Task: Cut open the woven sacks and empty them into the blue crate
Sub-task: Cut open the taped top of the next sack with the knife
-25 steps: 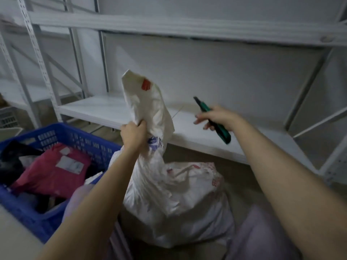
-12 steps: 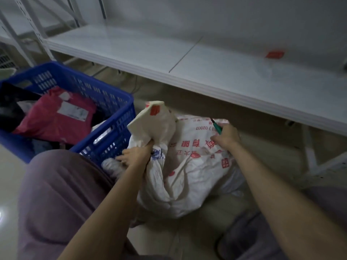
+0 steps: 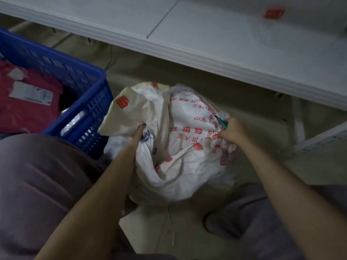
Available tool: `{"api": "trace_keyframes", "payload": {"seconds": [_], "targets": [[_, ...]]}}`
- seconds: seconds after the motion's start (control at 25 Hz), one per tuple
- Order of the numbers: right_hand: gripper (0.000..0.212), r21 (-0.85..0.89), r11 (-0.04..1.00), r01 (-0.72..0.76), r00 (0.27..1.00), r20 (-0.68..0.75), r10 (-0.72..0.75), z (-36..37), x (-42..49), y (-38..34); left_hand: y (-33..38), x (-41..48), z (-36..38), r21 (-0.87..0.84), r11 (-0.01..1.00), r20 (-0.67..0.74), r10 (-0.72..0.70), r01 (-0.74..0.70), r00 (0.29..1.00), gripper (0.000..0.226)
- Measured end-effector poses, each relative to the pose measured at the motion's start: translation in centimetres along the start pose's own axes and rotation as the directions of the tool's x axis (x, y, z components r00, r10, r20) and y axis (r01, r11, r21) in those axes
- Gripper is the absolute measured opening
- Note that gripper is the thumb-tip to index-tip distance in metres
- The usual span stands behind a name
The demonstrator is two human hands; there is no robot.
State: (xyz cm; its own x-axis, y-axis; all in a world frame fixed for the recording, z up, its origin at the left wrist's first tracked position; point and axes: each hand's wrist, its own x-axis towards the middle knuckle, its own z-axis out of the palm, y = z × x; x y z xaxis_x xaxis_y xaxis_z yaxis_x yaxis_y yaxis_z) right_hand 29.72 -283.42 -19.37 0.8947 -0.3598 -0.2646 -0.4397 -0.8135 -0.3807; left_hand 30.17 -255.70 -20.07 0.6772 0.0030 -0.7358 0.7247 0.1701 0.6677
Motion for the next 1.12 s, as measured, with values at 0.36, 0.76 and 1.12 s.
{"api": "trace_keyframes", "payload": {"seconds": [0.36,0.76,1.12], "targets": [[0.025,0.264,0.954,-0.143,0.639,0.761,-0.115,-3.1,-6.5,-0.2,7.3,5.2,6.0,0.469,0.725,0.301,0.405,-0.504,0.863,0.054],[0.02,0.297,0.942,0.155,0.985,0.032,-0.172,-6.3,-0.1,0.8,-4.0,1.3,0.9,0.333,0.941,-0.511,0.232,-0.059,0.828,0.087],[0.038,0.112,0.99,0.084,0.994,0.054,-0.091,0.1,-0.5,3.9,-6.5,4.5,6.8,-0.299,0.941,0.137,-0.119,0.155,0.983,0.02]]}}
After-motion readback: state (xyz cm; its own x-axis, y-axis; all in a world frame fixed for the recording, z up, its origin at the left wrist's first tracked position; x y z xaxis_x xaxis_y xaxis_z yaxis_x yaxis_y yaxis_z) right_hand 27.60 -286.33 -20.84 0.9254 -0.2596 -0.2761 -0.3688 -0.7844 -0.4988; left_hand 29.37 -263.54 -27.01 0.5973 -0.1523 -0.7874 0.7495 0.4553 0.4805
